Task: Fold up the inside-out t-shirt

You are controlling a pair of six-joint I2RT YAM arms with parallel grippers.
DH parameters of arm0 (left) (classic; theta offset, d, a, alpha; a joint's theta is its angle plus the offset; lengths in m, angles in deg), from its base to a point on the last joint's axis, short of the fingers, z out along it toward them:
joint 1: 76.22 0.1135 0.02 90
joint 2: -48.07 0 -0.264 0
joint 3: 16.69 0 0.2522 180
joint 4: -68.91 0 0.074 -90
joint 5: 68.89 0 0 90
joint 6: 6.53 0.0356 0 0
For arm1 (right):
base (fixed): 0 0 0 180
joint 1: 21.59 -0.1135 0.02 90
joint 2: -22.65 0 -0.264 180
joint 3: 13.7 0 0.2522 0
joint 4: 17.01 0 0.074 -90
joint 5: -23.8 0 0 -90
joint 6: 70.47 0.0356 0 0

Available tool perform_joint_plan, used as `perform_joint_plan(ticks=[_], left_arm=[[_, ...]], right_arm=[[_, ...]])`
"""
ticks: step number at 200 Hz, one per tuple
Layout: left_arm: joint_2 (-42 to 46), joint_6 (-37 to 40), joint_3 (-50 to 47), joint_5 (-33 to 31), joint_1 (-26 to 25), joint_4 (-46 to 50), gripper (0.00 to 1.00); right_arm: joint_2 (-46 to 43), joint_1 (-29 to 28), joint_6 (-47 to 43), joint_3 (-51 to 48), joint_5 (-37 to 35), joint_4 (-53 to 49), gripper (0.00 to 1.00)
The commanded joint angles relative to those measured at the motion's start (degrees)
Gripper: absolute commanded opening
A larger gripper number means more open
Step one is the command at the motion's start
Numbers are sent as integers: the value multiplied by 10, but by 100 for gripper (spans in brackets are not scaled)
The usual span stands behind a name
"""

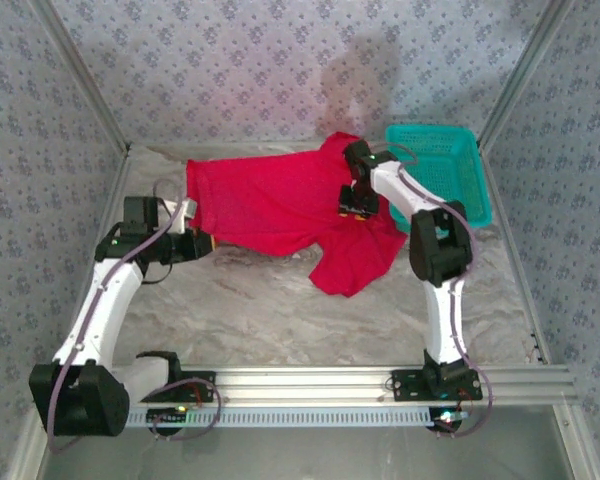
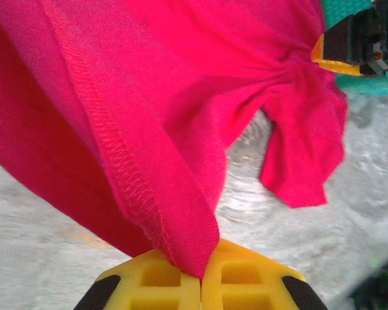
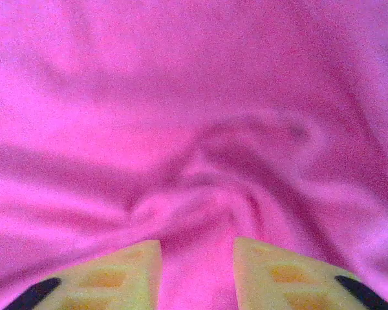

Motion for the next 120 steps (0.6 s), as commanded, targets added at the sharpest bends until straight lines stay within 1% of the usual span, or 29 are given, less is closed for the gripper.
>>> perform_joint_plan(ticks=[1,15,28,41,55,71,91,120], left_arm=[[15,-95,-56,64,3,-115,6],[18,-155,-102,58,3,-195,6],[20,-207,-137,43,4,-258,6],[25,-242,-163,13,4,-298,6],[39,-263,-186,-13,4,-329,6],[61,-271,-202,-45,4,-338,6],[82,-268,-208,-83,6,-319,6],[100,-259,-212,-94,11,-292,6]], right_arm=[[-130,-12,-9,-126,26,-1,48],[-200,-16,9,-240,57,60,55],[-262,-19,40,-350,72,130,59],[-310,-22,69,-442,76,201,61],[-343,-27,114,-509,73,254,61],[-365,-38,143,-553,61,291,59],[-366,-51,164,-573,40,299,52],[-352,-53,180,-575,19,293,44]])
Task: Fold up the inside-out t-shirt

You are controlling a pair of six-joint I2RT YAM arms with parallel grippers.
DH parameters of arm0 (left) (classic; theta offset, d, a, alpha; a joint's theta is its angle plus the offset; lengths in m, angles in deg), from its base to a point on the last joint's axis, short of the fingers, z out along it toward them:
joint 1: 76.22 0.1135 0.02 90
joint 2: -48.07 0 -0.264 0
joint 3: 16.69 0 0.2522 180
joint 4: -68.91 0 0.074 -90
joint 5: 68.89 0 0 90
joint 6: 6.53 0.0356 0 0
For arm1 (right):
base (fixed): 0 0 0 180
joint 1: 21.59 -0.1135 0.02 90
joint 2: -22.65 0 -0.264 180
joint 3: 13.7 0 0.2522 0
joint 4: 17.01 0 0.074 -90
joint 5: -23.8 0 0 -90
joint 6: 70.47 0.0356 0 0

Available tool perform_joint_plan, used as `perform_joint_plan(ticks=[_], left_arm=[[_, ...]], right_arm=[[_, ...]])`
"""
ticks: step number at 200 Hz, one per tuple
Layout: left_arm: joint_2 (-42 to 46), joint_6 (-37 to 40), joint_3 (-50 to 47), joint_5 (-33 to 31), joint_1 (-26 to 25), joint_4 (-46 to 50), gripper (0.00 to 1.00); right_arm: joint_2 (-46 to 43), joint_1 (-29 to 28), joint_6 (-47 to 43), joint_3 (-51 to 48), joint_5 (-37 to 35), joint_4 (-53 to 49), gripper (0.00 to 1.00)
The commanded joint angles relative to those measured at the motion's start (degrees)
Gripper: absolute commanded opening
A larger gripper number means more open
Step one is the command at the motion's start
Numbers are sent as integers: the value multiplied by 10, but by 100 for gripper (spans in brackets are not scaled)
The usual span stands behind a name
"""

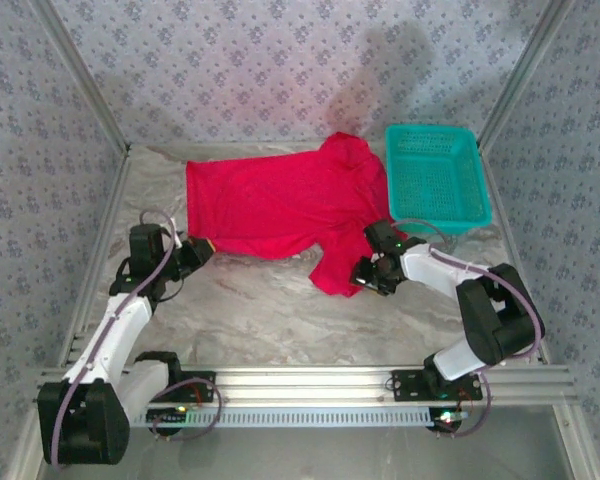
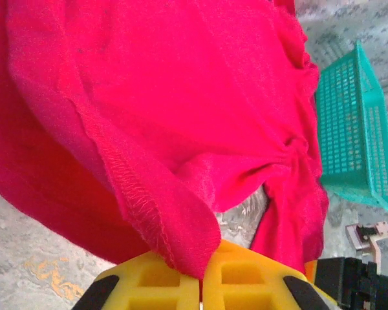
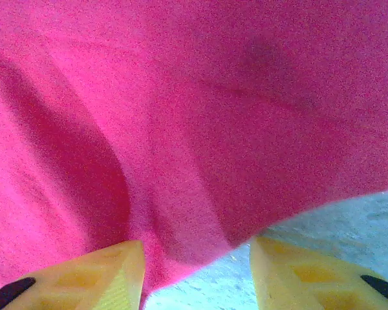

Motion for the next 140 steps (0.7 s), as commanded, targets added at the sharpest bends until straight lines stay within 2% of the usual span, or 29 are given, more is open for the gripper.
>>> perform_joint_plan(ticks=[1,41,94,103,122,129,140], left_arm=[[18,-4,-8,-30,7,-2,6],[42,10,-24,-38,27,26,7],[5,36,0,-31,35,46,9],[-4,44,11,-31,37,58,9],[-16,70,59,-51,54,133,8],[-16,81,83,-65,62,174,8],[-12,98,126,-100,72,240,8]], right_arm=[[-6,-1,36,0,-31,30,43],[17,-8,60,14,-41,13,45],[40,-66,115,18,-40,37,48],[56,-65,113,30,-40,38,39],[72,-48,75,69,-35,-5,6],[64,-42,52,84,-37,-32,0],[39,-33,21,101,-47,-81,0]])
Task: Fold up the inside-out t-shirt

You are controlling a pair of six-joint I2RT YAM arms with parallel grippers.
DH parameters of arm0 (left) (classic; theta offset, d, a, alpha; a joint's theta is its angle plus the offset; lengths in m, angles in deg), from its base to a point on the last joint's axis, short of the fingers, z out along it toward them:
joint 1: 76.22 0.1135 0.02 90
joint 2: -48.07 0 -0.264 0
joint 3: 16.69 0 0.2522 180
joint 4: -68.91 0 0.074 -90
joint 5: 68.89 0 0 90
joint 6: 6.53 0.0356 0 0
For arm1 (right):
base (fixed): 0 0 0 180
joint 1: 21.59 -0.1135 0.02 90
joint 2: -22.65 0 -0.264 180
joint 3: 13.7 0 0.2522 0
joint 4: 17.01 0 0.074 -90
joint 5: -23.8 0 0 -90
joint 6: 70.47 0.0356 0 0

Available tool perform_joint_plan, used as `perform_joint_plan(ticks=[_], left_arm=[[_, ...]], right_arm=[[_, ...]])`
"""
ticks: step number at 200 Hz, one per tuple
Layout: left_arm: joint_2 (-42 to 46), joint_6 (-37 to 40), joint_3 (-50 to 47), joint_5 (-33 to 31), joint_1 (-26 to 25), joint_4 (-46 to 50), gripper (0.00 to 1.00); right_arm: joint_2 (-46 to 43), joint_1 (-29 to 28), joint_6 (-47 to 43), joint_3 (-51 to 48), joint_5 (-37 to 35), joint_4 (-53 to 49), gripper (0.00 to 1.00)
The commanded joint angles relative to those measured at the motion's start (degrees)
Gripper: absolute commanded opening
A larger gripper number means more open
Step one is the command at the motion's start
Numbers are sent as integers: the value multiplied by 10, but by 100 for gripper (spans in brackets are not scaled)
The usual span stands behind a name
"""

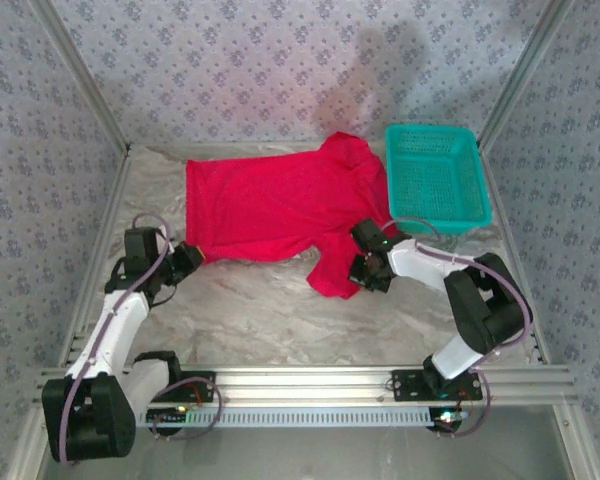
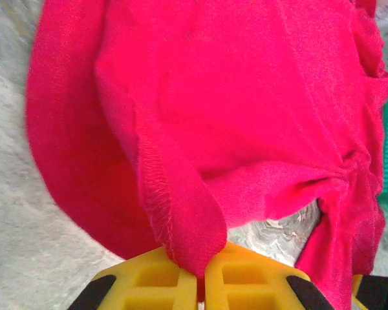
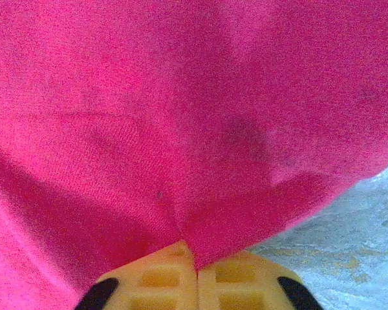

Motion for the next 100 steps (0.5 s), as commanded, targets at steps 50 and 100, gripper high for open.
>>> perform_joint_plan(ticks=[50,100], left_arm=[[53,91,203,-152,60,292,9],[81,99,178,-127,62,341,9]], right_arm=[[-189,73,-111,16,35,-213,0],[-301,95,-107,7,69,-300,0]])
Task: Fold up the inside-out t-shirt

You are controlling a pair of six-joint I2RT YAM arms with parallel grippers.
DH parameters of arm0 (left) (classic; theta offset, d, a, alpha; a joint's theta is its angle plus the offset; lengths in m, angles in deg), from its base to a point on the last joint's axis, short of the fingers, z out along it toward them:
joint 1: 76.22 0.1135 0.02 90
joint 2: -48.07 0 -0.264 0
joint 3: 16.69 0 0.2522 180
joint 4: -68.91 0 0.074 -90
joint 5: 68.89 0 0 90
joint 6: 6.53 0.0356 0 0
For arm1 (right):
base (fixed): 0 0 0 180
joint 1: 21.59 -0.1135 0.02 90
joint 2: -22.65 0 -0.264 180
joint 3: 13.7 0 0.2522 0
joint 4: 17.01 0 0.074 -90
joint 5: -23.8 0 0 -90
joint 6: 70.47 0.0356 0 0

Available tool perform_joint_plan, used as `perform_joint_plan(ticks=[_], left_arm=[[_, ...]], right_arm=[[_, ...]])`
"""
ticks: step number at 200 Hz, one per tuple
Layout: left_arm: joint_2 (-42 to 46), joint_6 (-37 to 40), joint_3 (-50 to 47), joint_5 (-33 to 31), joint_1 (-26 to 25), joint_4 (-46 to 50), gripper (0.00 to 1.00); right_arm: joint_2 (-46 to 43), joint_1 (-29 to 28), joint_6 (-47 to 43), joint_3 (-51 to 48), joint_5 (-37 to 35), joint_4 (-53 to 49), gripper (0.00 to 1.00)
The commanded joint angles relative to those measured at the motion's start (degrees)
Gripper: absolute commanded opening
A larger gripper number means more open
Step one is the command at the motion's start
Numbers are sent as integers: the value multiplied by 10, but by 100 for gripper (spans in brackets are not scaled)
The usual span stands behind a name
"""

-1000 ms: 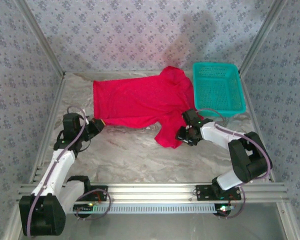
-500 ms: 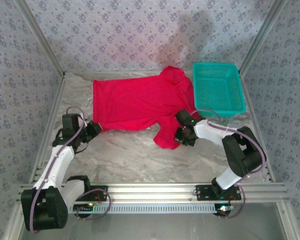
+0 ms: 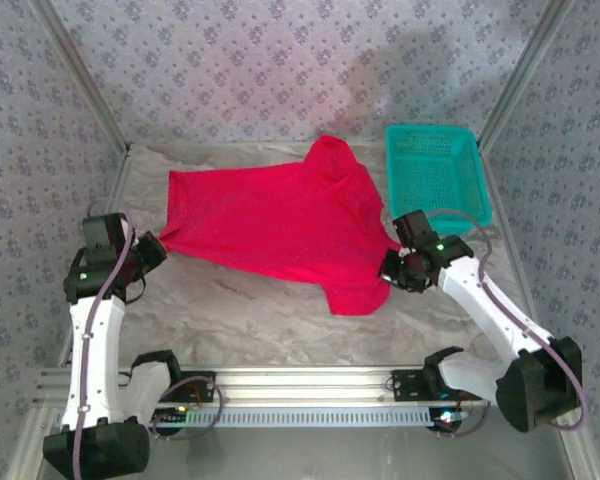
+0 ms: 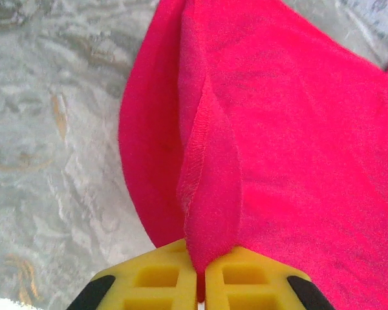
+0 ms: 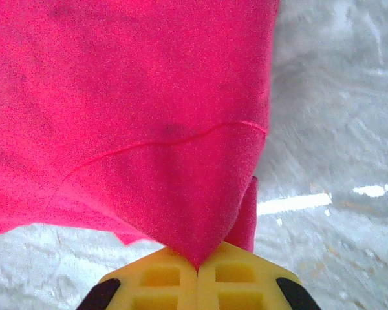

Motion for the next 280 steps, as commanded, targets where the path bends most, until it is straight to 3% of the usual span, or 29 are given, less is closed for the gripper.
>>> perform_joint_plan(ticks=[1,31,63,110,150,160,168,181,199,210,228,248,262,280], left_arm=[[7,16,-13,9,4,53,9],[-2,6,-46,60,4,52,6],[-45,3,-51,58,3,44,3],[-177,-9,-57,33,5,-57,2],[-309,-16,-2,-2,28,-72,0],[-344,-23,4,1,25,-86,5],[-379,-22,14,4,21,-90,10],[-434,-13,38,-4,17,-80,16],[-466,-5,75,-47,16,-47,30],[-449,1,87,-84,9,-33,32],[-406,10,101,-156,-20,-5,40],[-365,16,111,-199,-63,17,41],[-337,11,101,-197,-94,9,41],[-304,-16,66,-143,-129,-29,40]], right_arm=[[-27,10,-10,-1,27,-81,0],[-12,27,-14,42,47,-80,0],[64,37,-21,115,53,-32,0],[261,41,-38,253,52,37,0],[458,52,-63,437,29,1,0],[499,54,-68,485,30,-15,0],[532,55,-74,516,37,-25,9],[563,54,-85,553,33,-42,31],[546,48,-97,535,19,-42,46],[514,41,-105,497,-2,-37,53],[451,26,-110,410,-16,-9,58],[416,10,-102,333,-4,29,59],[418,-1,-97,309,3,49,58],[438,-11,-90,305,7,58,59]])
